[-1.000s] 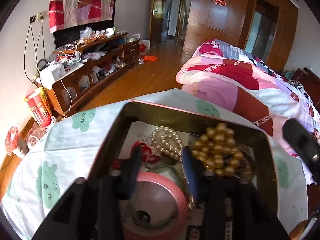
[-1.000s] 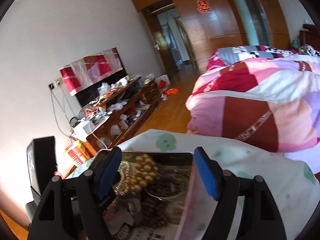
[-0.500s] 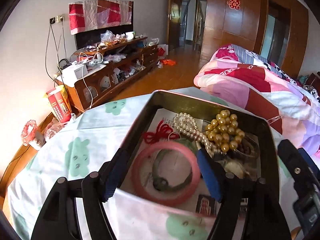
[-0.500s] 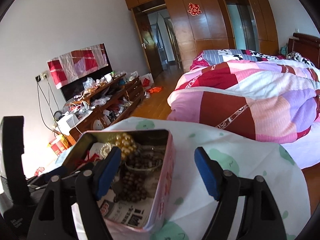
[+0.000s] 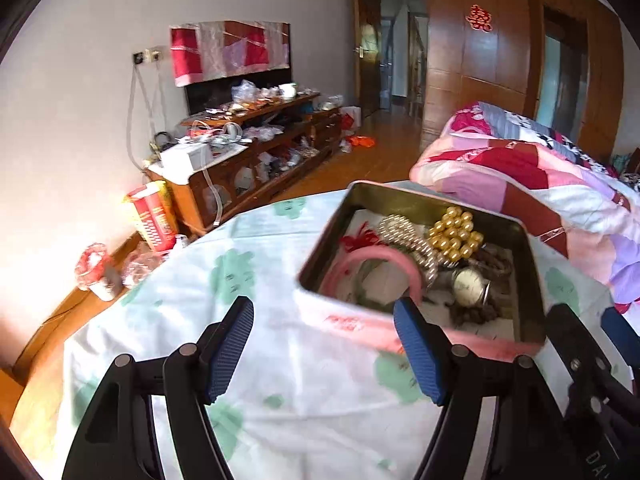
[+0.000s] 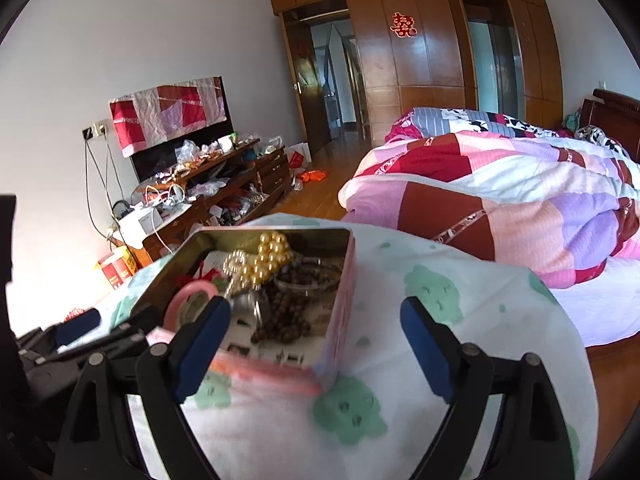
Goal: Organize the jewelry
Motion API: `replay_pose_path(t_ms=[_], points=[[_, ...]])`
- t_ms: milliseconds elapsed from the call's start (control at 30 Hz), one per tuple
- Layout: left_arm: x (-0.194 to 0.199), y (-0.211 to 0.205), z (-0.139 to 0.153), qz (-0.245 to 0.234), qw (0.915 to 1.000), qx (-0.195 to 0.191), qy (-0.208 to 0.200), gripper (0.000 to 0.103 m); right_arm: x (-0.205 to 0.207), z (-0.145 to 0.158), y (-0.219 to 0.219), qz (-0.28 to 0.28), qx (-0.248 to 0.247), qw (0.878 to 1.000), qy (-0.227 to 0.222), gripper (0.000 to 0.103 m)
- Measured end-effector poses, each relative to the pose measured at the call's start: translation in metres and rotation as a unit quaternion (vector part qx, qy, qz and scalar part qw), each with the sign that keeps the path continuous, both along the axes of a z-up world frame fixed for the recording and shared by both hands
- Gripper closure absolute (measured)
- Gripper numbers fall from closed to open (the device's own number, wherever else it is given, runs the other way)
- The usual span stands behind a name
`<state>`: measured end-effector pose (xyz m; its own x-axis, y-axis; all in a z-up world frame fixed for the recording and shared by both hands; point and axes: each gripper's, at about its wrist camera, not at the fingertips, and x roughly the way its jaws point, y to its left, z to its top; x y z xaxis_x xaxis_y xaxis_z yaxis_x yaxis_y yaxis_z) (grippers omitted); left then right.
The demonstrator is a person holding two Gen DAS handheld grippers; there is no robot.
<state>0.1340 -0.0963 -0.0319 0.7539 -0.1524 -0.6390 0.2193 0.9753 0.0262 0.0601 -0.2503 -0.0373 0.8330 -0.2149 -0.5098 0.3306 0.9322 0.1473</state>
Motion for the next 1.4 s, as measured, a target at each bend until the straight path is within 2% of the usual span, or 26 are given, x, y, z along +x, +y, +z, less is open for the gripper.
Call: replay_pose_path(t_ms=[200,300,500,633,733,1033,1200,1400], points=[[-0.035,0.025,0.008,0.025,0.9997,-0.007,-0.001,0.03,-0.031,0.002,0.012,0.007,-0.001,1.0,0.007,0.014],[-0.058,0.04,0.017,0.033,0.9992,-0.018,-0.017,0.03,-0.052,0.009,0.018,0.012,0.004,1.0,0.0,0.014],[-0.098,0.059,0.039,0.034,0.9978,-0.027,-0.049,0.027,-0.096,0.04,0.035,0.012,-0.019,0.999,-0.042,0.014],[-0.119,0.064,0.057,0.023,0.9969,-0.03,-0.068,0.023,-0.118,0.062,0.043,0.007,-0.035,0.996,-0.076,0.007],[-0.131,0.069,0.069,0.024,0.9952,-0.036,-0.088,0.023,-0.131,0.08,0.048,0.004,-0.044,0.994,-0.104,0.007],[-0.152,0.077,0.095,0.019,0.99,-0.037,-0.135,0.021,-0.147,0.107,0.057,-0.002,-0.054,0.987,-0.148,0.004],[-0.155,0.08,0.1,0.015,0.9893,-0.047,-0.137,0.02,-0.151,0.109,0.059,0.001,-0.056,0.987,-0.153,0.004],[-0.159,0.08,0.102,0.016,0.988,-0.041,-0.148,0.02,-0.152,0.11,0.06,0.001,-0.055,0.987,-0.154,0.004]])
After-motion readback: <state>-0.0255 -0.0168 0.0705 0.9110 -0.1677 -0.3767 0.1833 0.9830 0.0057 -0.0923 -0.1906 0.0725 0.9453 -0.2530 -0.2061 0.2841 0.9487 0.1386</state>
